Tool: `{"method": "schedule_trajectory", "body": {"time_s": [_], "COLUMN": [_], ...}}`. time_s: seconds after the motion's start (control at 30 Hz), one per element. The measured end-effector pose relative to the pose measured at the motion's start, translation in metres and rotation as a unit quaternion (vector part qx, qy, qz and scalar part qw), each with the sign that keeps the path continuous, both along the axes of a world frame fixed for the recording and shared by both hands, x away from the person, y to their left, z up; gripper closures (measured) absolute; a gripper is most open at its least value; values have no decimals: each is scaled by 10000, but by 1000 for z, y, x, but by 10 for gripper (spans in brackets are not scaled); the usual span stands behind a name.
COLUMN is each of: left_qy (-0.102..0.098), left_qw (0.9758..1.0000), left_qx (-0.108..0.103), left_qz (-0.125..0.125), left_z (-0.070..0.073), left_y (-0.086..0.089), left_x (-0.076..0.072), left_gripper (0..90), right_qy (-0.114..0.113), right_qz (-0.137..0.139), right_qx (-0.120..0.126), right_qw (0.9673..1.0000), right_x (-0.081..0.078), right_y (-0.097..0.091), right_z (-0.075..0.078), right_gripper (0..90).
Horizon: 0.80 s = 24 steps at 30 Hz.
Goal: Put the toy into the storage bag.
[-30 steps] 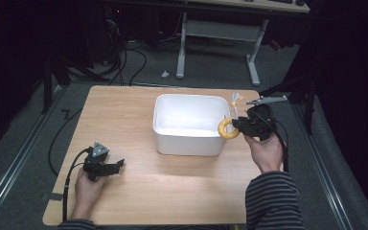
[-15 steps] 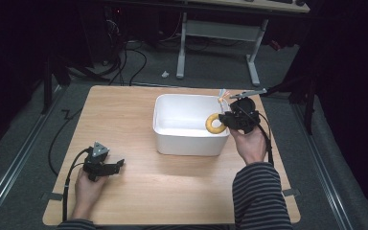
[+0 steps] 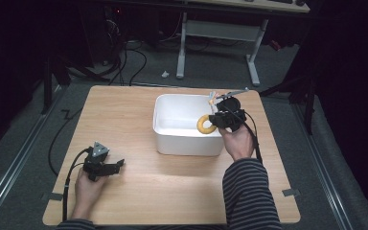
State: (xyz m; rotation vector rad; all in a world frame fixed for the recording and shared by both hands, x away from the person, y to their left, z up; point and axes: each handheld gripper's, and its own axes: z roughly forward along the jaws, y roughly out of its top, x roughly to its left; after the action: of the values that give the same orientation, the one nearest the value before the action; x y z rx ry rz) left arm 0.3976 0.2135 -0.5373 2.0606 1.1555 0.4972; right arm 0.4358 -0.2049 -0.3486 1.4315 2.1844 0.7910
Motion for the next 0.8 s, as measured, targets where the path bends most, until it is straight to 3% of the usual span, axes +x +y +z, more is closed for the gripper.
{"method": "schedule_trajectory", "body": {"time_s": [0.57, 0.63, 0.7, 0.8], "left_qy": [0, 1, 2, 1], "left_qw": [10000, 10000, 10000, 10000], "left_qx": [-3, -3, -1, 1], "left_qz": [0, 0, -1, -8], "left_z": [0, 0, 0, 0], "left_y": [0, 0, 0, 0], "left_x": [0, 0, 0, 0], "left_gripper": [238, 238, 238, 235], "right_qy": [284, 301, 198, 91], "right_qz": [57, 75, 90, -7], "right_qx": [-100, -76, 33, -58], "right_qw": [9995, 9995, 9998, 9999], "right_x": [9, 9, 7, 2], "right_y": [5, 5, 2, -1], "right_z": [-16, -16, -14, -11], "right_gripper": [710, 690, 611, 570]}}
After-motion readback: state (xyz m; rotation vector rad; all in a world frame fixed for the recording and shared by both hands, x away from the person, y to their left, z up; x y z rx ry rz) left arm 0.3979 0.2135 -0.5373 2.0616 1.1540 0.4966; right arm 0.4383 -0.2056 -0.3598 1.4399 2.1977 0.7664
